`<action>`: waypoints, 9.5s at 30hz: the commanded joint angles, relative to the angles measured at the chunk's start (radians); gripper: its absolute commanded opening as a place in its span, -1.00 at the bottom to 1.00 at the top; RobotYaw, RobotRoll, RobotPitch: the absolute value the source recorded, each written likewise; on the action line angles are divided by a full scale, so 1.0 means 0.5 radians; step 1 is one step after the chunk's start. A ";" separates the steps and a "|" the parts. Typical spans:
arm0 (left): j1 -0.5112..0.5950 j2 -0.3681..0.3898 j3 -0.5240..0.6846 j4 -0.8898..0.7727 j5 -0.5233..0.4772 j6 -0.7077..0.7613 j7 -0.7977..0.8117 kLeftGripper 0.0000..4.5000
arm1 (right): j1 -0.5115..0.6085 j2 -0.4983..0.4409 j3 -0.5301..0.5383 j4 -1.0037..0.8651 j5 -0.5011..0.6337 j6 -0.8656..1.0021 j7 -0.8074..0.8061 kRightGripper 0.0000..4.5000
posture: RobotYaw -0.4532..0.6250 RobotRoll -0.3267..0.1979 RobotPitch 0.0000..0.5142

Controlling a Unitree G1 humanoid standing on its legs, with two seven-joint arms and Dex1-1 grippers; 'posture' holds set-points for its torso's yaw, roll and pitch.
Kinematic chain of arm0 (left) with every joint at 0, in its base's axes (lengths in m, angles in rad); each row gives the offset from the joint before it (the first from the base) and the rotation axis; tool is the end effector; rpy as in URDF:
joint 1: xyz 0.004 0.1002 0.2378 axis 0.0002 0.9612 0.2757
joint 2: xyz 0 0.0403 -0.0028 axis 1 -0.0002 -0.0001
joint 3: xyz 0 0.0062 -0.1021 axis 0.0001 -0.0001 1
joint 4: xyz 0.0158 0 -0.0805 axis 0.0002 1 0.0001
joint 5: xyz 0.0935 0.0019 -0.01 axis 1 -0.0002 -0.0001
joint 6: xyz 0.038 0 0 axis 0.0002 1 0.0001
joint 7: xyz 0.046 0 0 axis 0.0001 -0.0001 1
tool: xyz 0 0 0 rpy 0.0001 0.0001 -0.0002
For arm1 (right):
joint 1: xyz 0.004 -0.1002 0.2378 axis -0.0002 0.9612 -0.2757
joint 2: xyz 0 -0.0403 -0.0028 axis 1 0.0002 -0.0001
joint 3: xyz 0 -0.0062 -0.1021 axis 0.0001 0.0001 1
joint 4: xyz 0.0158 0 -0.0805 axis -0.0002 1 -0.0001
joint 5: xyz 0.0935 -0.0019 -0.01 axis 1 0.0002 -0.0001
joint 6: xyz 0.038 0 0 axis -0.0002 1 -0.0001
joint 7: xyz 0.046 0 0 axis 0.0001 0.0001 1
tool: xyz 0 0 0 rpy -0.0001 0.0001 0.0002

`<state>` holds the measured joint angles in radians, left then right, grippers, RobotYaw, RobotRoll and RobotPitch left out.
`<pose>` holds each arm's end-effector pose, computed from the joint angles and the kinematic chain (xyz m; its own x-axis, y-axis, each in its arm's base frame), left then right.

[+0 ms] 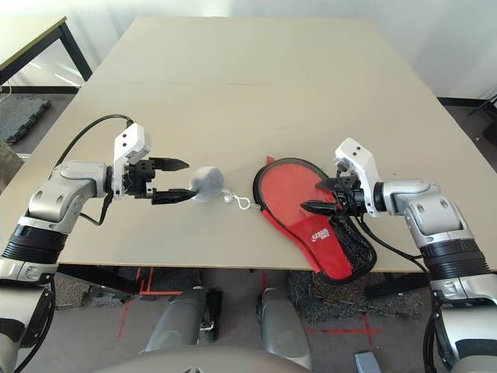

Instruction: Store the ping-pong paddle in its case and zip it.

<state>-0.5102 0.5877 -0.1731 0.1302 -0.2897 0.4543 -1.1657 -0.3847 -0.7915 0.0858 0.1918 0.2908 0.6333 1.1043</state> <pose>0.2811 0.2131 0.1385 0.2945 -0.8778 -0.3777 0.9488 0.3159 0.0056 0.2543 -0.2854 0.1281 0.4533 0.6647 -0.5938 -0.7701 0.6276 0.1146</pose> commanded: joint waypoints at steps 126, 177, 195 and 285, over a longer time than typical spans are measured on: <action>-0.991 -1.105 -0.074 1.459 0.703 -1.074 -0.040 0.98 | 0.430 0.037 -0.003 -0.273 0.129 0.274 -0.261 1.00 | -0.25 0.25 -0.48; -0.802 -1.243 -0.515 1.672 0.909 -1.049 0.210 0.98 | -0.322 -0.254 -0.678 -0.265 0.618 0.481 -0.180 1.00 | -0.34 0.25 -0.49; -0.754 -1.183 -0.557 1.604 0.929 -0.979 0.144 0.98 | -0.439 0.098 -0.210 0.512 0.053 -0.129 -0.225 1.00 | -0.25 0.25 -0.49; -0.793 -1.267 -0.606 1.696 0.940 -0.987 0.154 1.00 | 1.129 -0.782 -0.485 0.071 0.252 0.158 0.554 -0.98 | -0.36 0.25 -0.31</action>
<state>-0.9308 -0.0555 -0.4410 0.9191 0.1250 -0.0611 -1.1021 0.1115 -1.1778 -0.2444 0.2204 0.4307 0.6567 1.3292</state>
